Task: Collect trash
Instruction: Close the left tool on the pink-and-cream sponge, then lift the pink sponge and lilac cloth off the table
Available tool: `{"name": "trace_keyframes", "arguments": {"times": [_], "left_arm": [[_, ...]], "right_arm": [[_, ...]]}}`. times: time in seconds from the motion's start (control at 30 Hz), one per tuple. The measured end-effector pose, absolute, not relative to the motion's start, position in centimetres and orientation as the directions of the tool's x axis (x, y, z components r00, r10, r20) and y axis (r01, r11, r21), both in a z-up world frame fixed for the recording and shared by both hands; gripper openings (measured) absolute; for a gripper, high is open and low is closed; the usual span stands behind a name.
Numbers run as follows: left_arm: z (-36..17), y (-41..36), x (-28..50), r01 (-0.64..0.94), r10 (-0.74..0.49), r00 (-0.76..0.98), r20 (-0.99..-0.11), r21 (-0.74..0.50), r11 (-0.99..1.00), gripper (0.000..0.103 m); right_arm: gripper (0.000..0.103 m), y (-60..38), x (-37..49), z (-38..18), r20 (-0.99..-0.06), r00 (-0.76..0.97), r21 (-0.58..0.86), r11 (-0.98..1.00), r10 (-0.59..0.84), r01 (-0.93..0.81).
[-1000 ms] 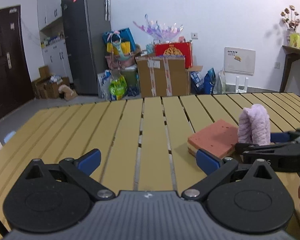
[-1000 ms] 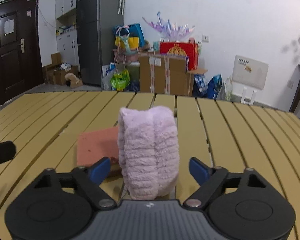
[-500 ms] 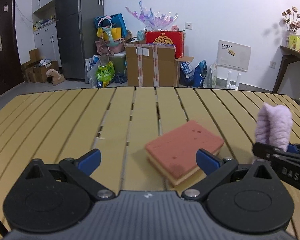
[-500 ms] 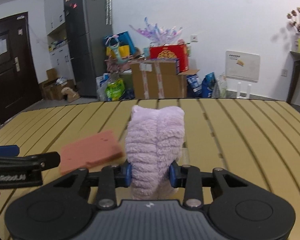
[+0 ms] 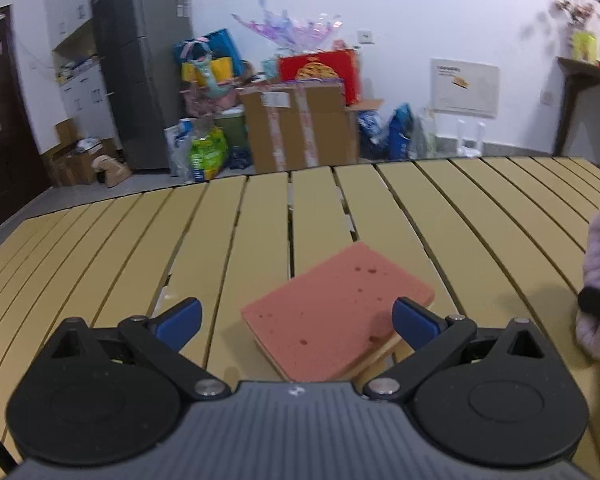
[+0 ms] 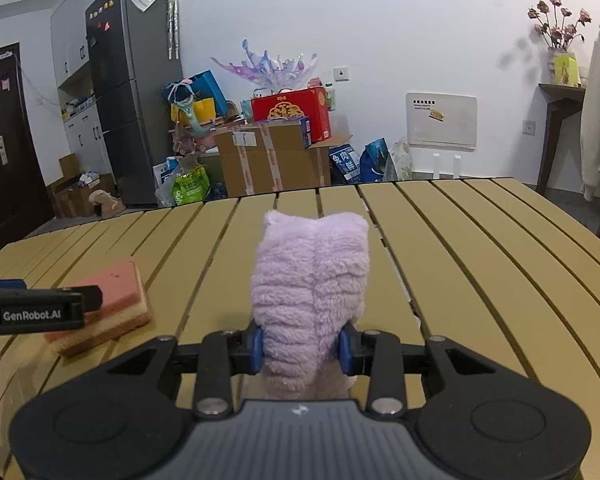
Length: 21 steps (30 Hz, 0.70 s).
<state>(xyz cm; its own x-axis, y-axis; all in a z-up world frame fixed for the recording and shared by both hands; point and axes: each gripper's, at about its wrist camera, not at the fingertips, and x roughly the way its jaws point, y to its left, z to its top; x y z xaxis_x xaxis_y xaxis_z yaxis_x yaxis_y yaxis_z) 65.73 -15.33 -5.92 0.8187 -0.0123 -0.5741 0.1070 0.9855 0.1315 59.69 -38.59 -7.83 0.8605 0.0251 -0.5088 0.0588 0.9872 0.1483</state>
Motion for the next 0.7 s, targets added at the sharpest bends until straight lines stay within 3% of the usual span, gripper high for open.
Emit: {"name": "trace_keyframes", "arguments": {"times": [0.3,0.53,0.6,0.7], "left_arm": [[-6.2,-13.9,65.9,0.253,-0.16,0.802,-0.576,0.084,0.964,0.103],[-8.2,-14.2,66.9,0.205,-0.121,0.767,-0.63,0.062,0.977,0.102],[-8.6,-14.2,67.1,0.211,-0.132,0.747,-0.652,0.045,0.976,0.084],[-8.5,-14.3,66.9,0.223,-0.14,0.748,-0.649,0.047,0.974,0.078]], "right_arm": [[0.034,-39.3,60.2,-7.4,-0.506,0.862,0.125,0.988,-0.019,0.095],[0.034,-38.9,60.6,-7.6,-0.507,0.862,0.119,0.988,-0.026,0.1],[0.034,-38.8,60.5,-7.7,-0.506,0.862,0.119,0.988,-0.026,0.099],[0.034,-38.8,60.3,-7.7,-0.506,0.862,0.125,0.987,-0.025,0.102]]}}
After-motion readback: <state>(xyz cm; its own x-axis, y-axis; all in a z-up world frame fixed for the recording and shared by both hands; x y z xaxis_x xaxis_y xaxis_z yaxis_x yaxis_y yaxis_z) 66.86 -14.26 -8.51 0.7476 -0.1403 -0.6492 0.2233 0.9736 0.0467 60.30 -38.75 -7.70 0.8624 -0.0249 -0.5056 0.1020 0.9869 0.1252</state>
